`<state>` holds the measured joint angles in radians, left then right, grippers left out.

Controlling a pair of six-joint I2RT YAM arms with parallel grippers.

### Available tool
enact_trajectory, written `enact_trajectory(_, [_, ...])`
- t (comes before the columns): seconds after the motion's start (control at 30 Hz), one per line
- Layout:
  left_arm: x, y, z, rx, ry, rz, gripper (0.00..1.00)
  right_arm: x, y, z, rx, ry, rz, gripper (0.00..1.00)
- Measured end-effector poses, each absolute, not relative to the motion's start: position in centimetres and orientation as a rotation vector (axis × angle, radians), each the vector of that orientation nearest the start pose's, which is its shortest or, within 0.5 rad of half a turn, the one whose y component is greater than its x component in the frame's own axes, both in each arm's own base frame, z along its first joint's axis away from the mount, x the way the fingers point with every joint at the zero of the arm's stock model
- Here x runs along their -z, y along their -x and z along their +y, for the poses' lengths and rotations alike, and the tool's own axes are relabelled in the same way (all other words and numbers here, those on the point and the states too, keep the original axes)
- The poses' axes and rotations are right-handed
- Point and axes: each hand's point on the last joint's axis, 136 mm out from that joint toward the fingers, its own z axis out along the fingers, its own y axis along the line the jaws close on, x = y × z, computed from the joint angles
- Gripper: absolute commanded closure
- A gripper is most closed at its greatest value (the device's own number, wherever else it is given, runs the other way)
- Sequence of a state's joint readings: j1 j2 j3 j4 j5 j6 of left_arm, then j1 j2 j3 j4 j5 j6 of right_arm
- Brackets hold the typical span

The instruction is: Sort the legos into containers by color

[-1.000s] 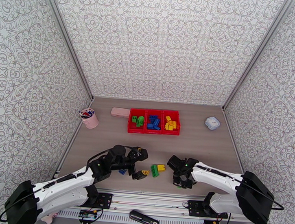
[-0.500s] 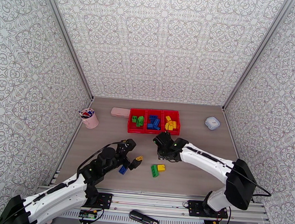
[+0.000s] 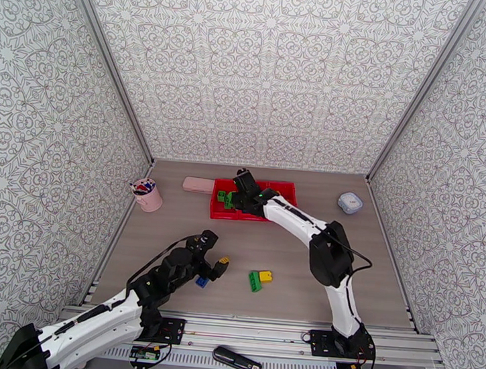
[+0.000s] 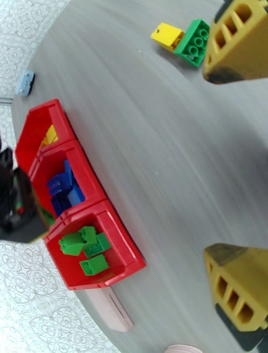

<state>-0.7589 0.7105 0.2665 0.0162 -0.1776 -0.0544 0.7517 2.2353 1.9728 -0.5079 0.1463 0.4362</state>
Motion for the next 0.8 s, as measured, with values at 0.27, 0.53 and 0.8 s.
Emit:
enact_trajectory(0.27, [-11.8,-22.9,-16.2,0.315,-0.467,2.021,0.01,-13.4,-49.6,44.3,-0.491,0.387,2.274,0.93])
enact_trajectory(0.53, [-9.4,-22.4,-15.8,0.283,-0.453,2.128,0.01,-11.6,-49.9,44.8,-0.472,0.42,2.307,0.44])
enact_trajectory(0.8, [-8.9,-23.0,-15.3,0.197,-0.391,2.248,0.0,-16.0,-46.9,41.9,-0.474,0.43,2.282,0.23])
